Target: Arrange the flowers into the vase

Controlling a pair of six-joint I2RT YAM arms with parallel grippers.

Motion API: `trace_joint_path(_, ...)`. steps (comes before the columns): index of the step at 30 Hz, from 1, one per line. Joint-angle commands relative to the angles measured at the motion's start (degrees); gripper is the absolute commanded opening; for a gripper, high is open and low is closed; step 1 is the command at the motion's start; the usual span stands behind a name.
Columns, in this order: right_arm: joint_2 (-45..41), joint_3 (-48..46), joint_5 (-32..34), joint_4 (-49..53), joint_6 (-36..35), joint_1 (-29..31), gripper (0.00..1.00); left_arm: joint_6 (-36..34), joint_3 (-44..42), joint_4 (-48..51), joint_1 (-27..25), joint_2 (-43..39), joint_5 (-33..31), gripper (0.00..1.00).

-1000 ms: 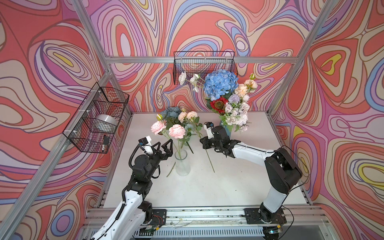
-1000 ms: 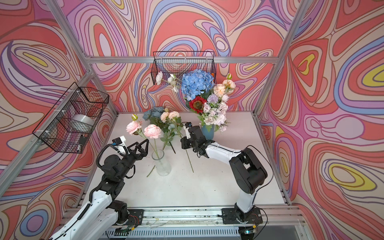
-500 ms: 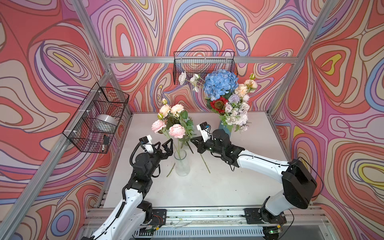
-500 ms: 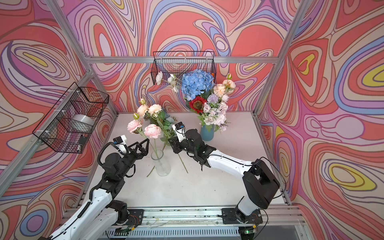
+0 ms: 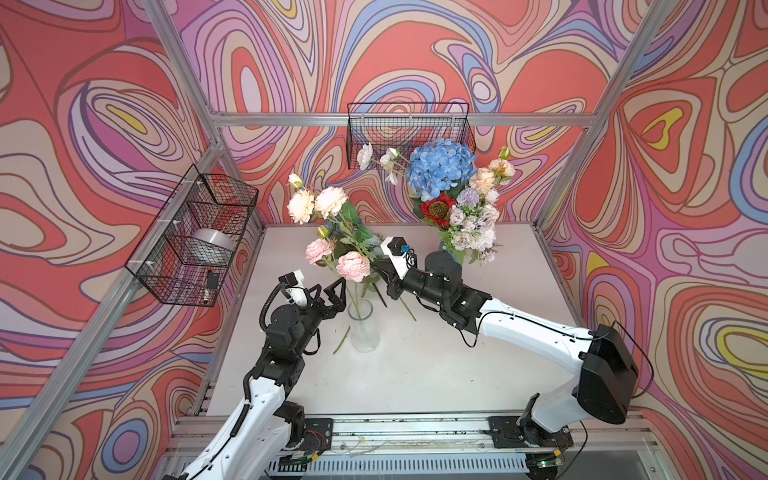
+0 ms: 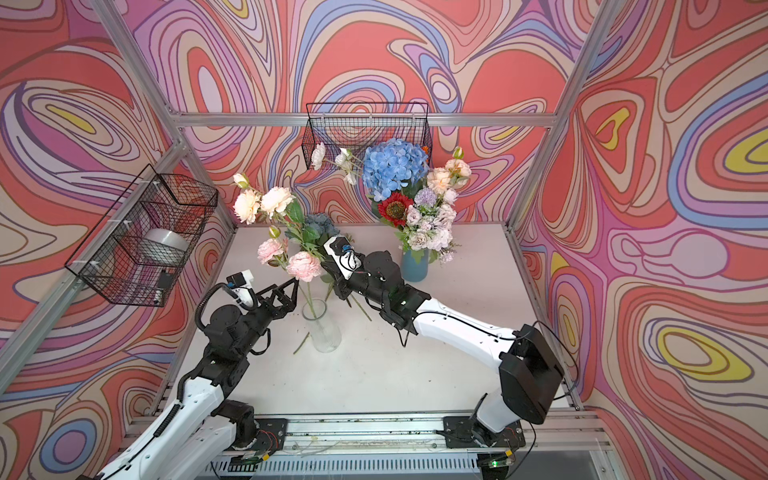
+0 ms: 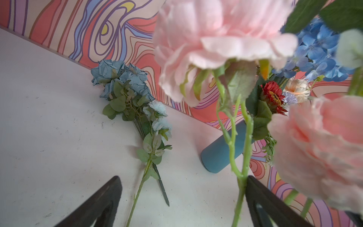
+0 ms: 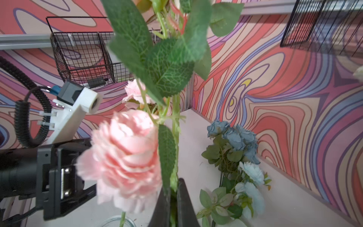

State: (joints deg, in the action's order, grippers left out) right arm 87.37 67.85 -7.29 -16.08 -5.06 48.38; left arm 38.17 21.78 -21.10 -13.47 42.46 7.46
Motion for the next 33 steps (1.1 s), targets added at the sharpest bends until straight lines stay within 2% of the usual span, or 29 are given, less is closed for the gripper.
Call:
trace_joint_path(1,-3.13,2.21,-0.32,-3.3,-4.51,0.43,0.0,0.15,1.42,0.16,-0.13,0.02,0.07,1.0)
trace_joint_path(6,-5.73,-0.1,-5.32,-9.61,-2.54,0.4,0.0,-0.15,1.01,-1.13,-0.13,-0.6,0.6,1.0)
trace_joint_path(11,-6.4,-0.71,-11.2,-15.22,6.0,0.41,0.0,-0.2,1.19,-0.72,-0.09,-0.39,1.49,1.0)
trace_joint_path(16,-2.95,-3.42,-16.34,-29.56,12.84,0.64,0.0,-0.13,1.42,0.42,-0.14,-0.61,2.11,1.0)
trace_joint_path(21,3.64,-4.12,-18.49,-47.04,18.85,1.0,0.0,-0.57,1.07,1.39,-0.14,-1.74,1.76,1.0)
trace_joint_path(33,12.98,-2.33,-19.08,-57.1,21.96,2.74,0.0,-0.77,0.54,2.29,-0.07,-2.49,2.09,1.0)
